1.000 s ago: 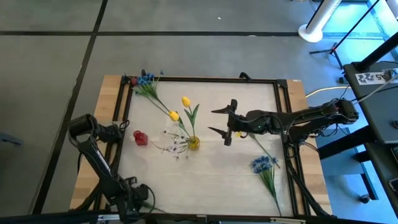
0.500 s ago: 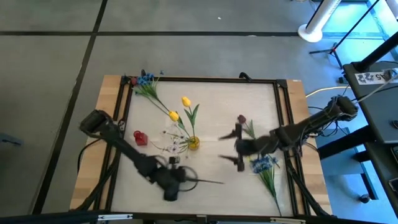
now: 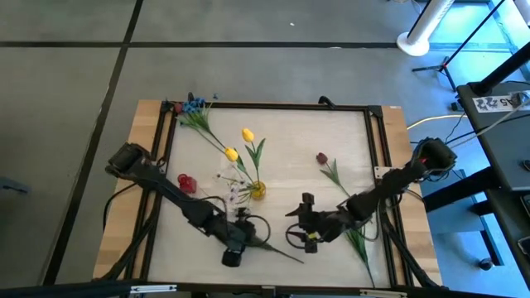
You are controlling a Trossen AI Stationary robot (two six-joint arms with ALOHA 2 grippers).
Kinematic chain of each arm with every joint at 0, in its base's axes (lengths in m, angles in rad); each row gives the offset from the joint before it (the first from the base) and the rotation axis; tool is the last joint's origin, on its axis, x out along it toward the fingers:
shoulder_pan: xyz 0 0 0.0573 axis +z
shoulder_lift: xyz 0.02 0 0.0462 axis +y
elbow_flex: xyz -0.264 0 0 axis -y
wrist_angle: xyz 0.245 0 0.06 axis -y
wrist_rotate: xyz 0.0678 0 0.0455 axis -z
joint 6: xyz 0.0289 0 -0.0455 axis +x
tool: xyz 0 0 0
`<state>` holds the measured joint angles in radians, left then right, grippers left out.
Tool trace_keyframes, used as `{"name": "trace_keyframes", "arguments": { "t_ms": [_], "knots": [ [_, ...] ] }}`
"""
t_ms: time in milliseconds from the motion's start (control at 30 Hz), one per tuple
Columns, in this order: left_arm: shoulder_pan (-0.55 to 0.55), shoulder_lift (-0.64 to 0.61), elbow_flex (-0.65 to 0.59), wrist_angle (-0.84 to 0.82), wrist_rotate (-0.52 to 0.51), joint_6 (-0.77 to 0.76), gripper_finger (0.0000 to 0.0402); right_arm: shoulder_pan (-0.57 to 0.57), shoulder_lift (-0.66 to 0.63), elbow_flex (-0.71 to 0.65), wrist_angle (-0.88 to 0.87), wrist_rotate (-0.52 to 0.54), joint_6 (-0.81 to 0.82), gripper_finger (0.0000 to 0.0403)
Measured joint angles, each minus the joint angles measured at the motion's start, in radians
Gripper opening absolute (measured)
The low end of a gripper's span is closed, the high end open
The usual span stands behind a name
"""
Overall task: Sort flowers into vase by color
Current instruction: Put the white flowers into the yellow flower vase
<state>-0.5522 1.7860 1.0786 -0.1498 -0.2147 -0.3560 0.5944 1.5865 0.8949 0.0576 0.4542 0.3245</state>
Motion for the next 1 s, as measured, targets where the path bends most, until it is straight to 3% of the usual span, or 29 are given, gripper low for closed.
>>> {"name": "trace_keyframes", "arguments": {
  "t_ms": [267,467,633,733,1000],
  "knots": [
    [-0.097,-0.225,0.001,-0.145,-0.088,-0.122,0.0122,-0.002,0.137,0.154,0.011,-0.035,0.038,0.0250],
    [-0.223,-0.360,0.002,-0.156,-0.263,-0.131,0.0104,-0.042,0.321,0.379,-0.080,-0.113,0.067,0.0250],
    [-0.290,-0.408,0.002,-0.230,-0.374,-0.142,0.0092,-0.065,0.462,0.613,-0.316,-0.106,0.107,0.0250],
    [-0.300,-0.414,0.002,-0.301,-0.422,-0.170,0.0087,-0.087,0.544,0.706,-0.365,-0.148,0.125,0.0250],
    [-0.299,-0.413,-0.031,-0.333,-0.455,-0.235,0.0080,-0.147,0.689,0.777,-0.407,-0.226,0.148,0.0249]
  ]
}}
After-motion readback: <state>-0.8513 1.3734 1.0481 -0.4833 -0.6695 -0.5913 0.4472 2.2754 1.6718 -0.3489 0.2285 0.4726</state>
